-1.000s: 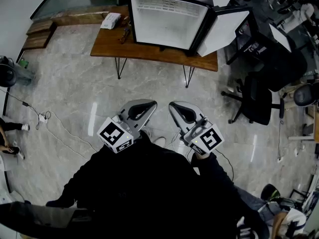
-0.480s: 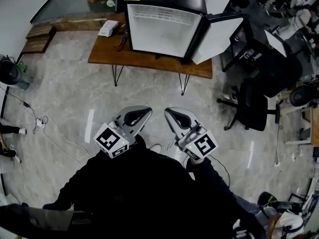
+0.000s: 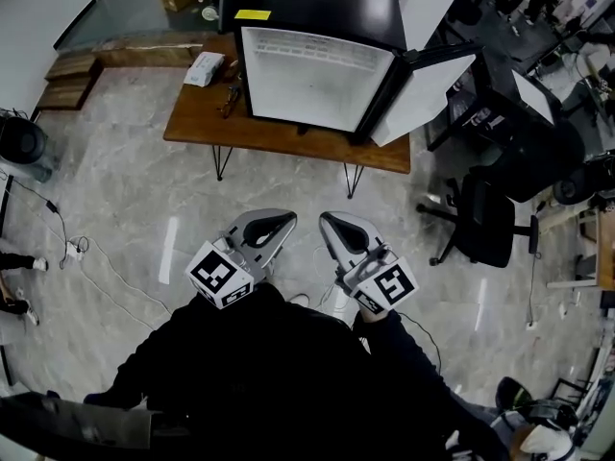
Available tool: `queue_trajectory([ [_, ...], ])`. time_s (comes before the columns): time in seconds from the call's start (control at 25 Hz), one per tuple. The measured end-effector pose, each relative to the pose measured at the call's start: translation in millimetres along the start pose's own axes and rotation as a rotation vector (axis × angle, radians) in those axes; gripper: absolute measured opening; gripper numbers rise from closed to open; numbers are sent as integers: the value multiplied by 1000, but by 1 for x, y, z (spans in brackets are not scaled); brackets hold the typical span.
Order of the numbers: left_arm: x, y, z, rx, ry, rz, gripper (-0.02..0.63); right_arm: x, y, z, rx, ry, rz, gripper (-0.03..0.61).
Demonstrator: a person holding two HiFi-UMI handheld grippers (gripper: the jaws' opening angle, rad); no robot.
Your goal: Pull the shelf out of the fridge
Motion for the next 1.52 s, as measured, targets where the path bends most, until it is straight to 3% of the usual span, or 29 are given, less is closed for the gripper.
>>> queue_trajectory([
  [0.4, 145, -68, 27, -13, 48, -38, 6, -116, -103, 19, 21, -76, -113, 6],
  [0.68, 253, -105, 41, -24, 141, -60, 6, -192, -179, 30, 10, -162, -206, 8],
  [0.8, 297, -122, 38, -33, 251, -80, 6, -227, -207, 27, -28, -277, -264, 8],
  [1.04, 362, -164, 26, -50, 470, -102, 32, -301, -237, 9, -182, -644, -396, 21],
  [1.16, 391, -180, 18, -86, 627, -87, 68, -332, -251, -5, -254, -854, -417, 125],
  [1.32, 428, -199, 7, -184, 853, -70, 172, -377, -257, -35, -371, -1137, -469, 239],
  [1.44, 452, -210, 0, -277, 1030, -47, 261, -406, -264, -42, -465, -1215, -456, 290],
  [1.52, 466, -215, -3, -335, 1101, -19, 287, -424, -267, -44, -494, -1243, -471, 299],
])
Point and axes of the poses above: the fingertips, and each gripper's own axes: y backward along the fingers, x to its left, z out of its top, the point moved 3 cm from there along y, backward along the fingers, and after that the axes turned 9 degrees about x, right-handed, at the moved point
